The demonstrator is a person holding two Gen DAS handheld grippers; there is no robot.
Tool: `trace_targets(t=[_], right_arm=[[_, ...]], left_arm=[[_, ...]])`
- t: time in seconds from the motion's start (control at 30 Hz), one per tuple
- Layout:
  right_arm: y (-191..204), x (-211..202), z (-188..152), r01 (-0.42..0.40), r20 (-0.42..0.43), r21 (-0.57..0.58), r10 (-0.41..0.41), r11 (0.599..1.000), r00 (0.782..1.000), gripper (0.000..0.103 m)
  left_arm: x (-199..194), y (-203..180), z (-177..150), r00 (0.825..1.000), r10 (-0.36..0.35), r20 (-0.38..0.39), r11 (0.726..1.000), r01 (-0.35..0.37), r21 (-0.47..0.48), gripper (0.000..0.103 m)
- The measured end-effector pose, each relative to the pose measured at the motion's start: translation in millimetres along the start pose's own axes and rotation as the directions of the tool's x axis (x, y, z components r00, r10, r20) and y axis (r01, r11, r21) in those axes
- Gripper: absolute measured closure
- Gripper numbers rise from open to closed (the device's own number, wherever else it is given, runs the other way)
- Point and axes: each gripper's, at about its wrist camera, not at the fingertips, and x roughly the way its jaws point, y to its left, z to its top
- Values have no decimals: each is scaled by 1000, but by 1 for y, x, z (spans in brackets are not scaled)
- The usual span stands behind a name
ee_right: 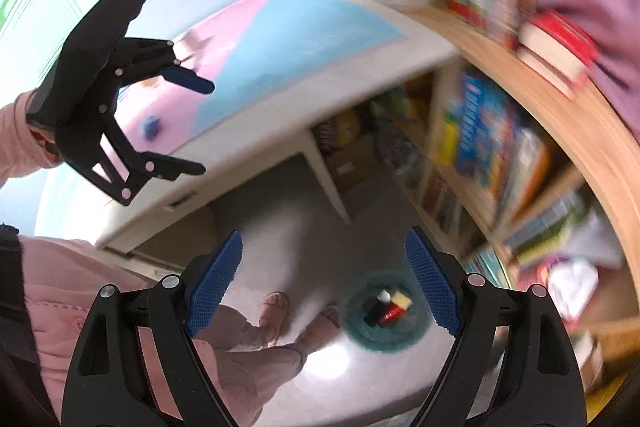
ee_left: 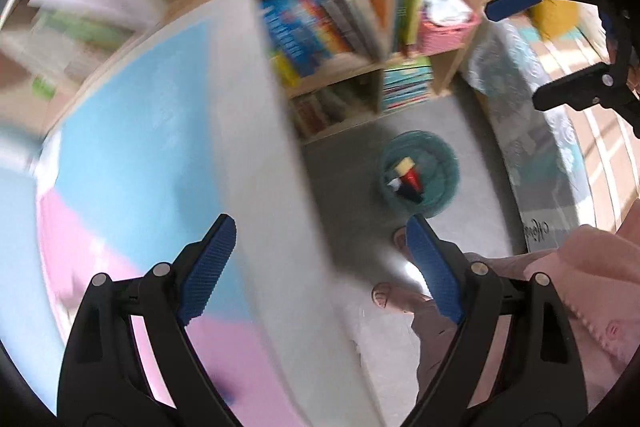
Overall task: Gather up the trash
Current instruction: 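Move both tools back over the mat toward the cup and blue bag, then grasp the white paper cup with the left tool while the right tool grasps the blue bag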
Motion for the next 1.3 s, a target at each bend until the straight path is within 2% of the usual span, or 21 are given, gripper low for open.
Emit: trace_targets(t=[0.13,0.37,0.43,0.67,0.83,0.97,1.23,1.3], right_arm=[[40,27,37,-73,-17,-125,72,990,997,20],[111,67,79,-181,-67,-290,169,940,983,20],[134,79,89,-210,-87,-328,192,921,978,20],[212,119,114,-285,-162,-432,238,856,958,20],[254,148,125,-308,-208,-458,236,834,949,20],[276,171,131,-320,-240,-439,234,840,942,20],[294,206,141,-290,-291,-418,176,861,940,21],[298,212,144,-276,-292,-427,158,861,943,25]], left_arm=[[-11,36,-42,998,58,-27,990,-61,-130,18],[-37,94,-131,985,144,-89,936,-165,-311,17],[-44,105,-150,981,164,-102,923,-189,-336,13],[-59,149,-228,963,210,-166,889,-259,-378,12],[-59,180,-262,959,213,-188,888,-270,-372,12],[-53,202,-279,961,204,-185,886,-262,-383,12],[-33,251,-287,970,181,-160,903,-229,-363,12],[-26,261,-288,972,174,-155,907,-219,-358,12]])
